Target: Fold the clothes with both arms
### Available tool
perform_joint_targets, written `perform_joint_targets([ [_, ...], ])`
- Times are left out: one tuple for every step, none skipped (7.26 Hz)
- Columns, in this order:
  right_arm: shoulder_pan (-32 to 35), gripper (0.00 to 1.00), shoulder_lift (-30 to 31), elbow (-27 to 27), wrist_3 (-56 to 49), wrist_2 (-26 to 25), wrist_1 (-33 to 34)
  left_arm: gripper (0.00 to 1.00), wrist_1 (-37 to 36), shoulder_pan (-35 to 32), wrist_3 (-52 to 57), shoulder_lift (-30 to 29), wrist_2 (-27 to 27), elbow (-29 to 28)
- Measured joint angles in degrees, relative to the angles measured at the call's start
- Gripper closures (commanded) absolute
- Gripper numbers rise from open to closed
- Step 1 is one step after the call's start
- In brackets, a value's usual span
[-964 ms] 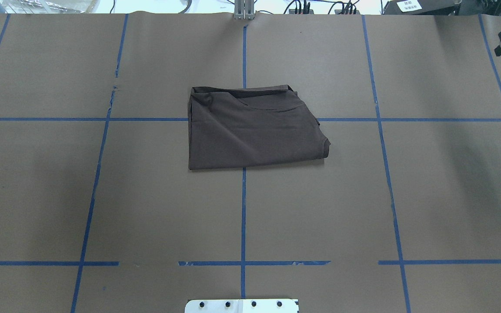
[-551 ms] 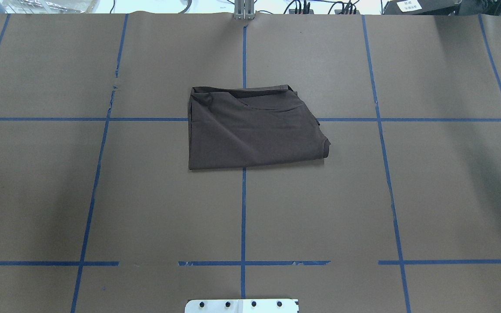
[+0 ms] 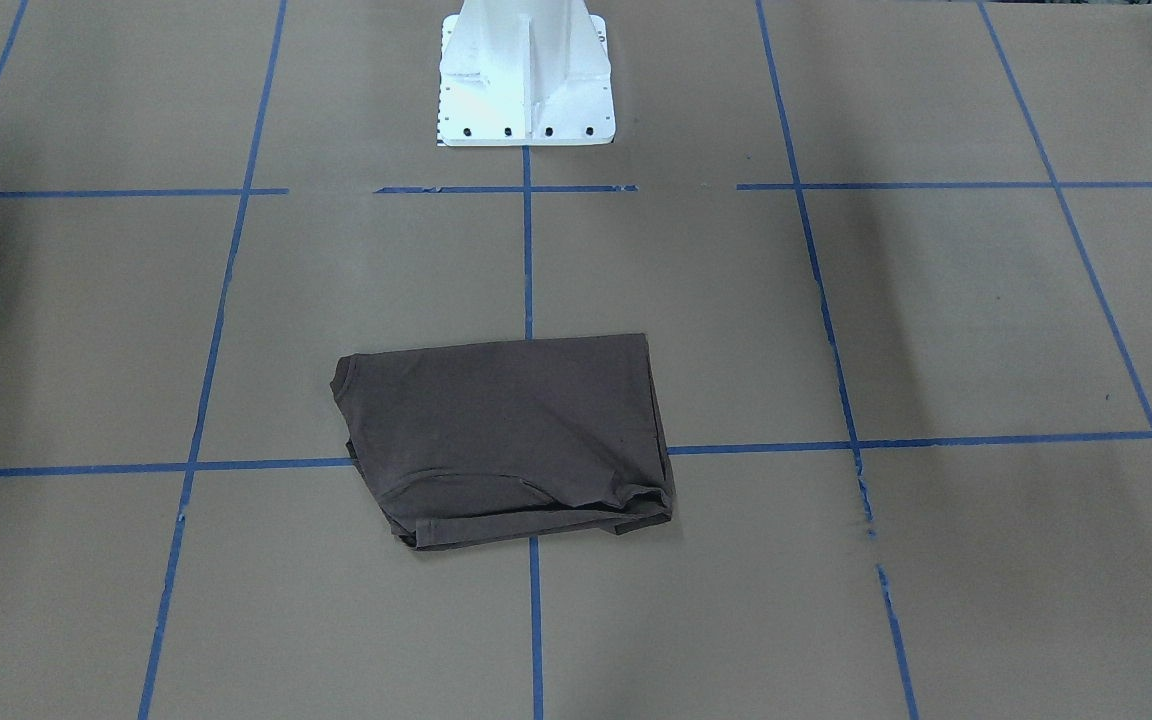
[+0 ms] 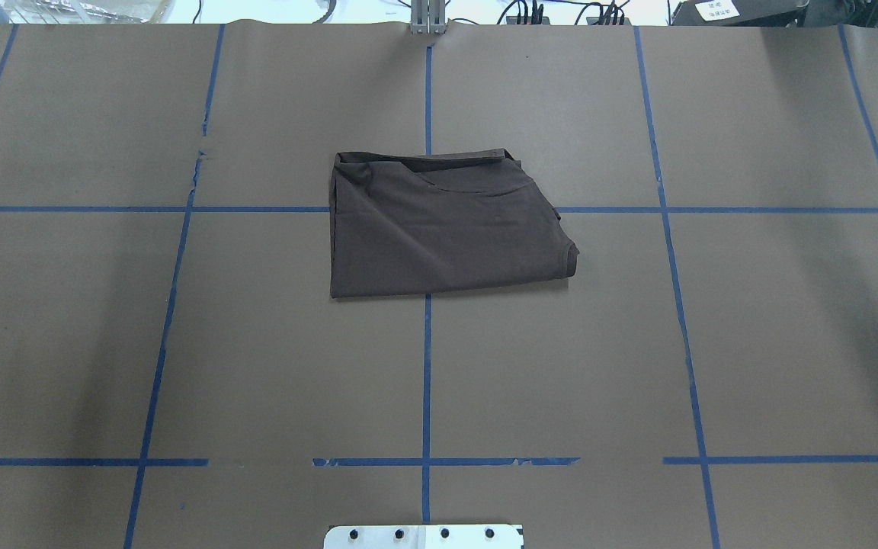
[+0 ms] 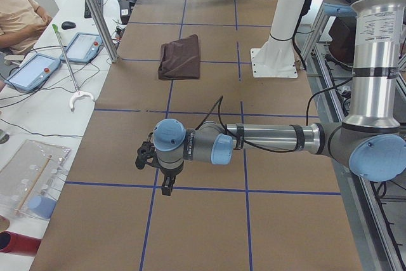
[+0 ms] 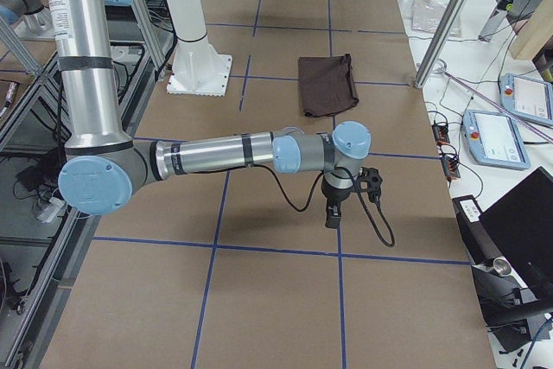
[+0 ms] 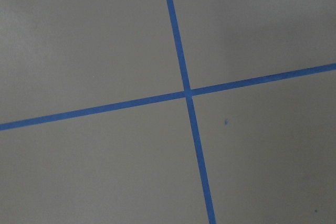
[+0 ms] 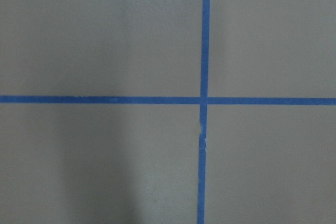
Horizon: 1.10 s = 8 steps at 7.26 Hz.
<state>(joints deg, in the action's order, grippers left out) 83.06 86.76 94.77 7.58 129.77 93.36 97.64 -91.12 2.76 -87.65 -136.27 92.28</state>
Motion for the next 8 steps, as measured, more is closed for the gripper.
perform_joint_targets([
  [0.0, 0.00, 1.8, 0.9, -2.5, -0.3, -0.1, 0.00, 0.9, 0.0, -0.7, 0.2, 0.2, 0.1],
  [-0.1, 0.00, 2.6, 1.1, -3.7, 0.3, 0.0, 0.00, 2.0, -0.1, -0.9, 0.5, 0.4, 0.7],
  [-0.3, 0.00, 3.0, 0.8, -3.9, 0.7, 0.0, 0.00, 2.4, -0.2, -1.3, 0.7, 0.4, 2.1],
  [-0.5, 0.00, 2.9, 0.1, -3.8, 0.9, -0.1, 0.00, 2.2, -0.2, -3.0, 0.7, 0.4, 4.3],
  [-0.6, 0.00, 2.5, -0.7, -3.7, 1.4, -0.1, 0.00, 2.2, -0.1, -5.4, 1.5, 0.5, 6.4],
  [-0.6, 0.00, 2.0, -1.3, -3.6, 3.1, 0.1, 0.00, 3.3, 0.1, -6.8, 2.4, 0.6, 6.3],
  [-0.6, 0.00, 1.4, -1.8, -3.6, 4.7, 0.2, 0.00, 5.1, 0.2, -7.5, 2.6, 0.7, 4.9],
  [-0.6, 0.00, 0.8, -2.0, -3.6, 5.4, 0.2, 0.00, 6.4, 0.3, -7.9, 2.8, 0.6, 3.9],
])
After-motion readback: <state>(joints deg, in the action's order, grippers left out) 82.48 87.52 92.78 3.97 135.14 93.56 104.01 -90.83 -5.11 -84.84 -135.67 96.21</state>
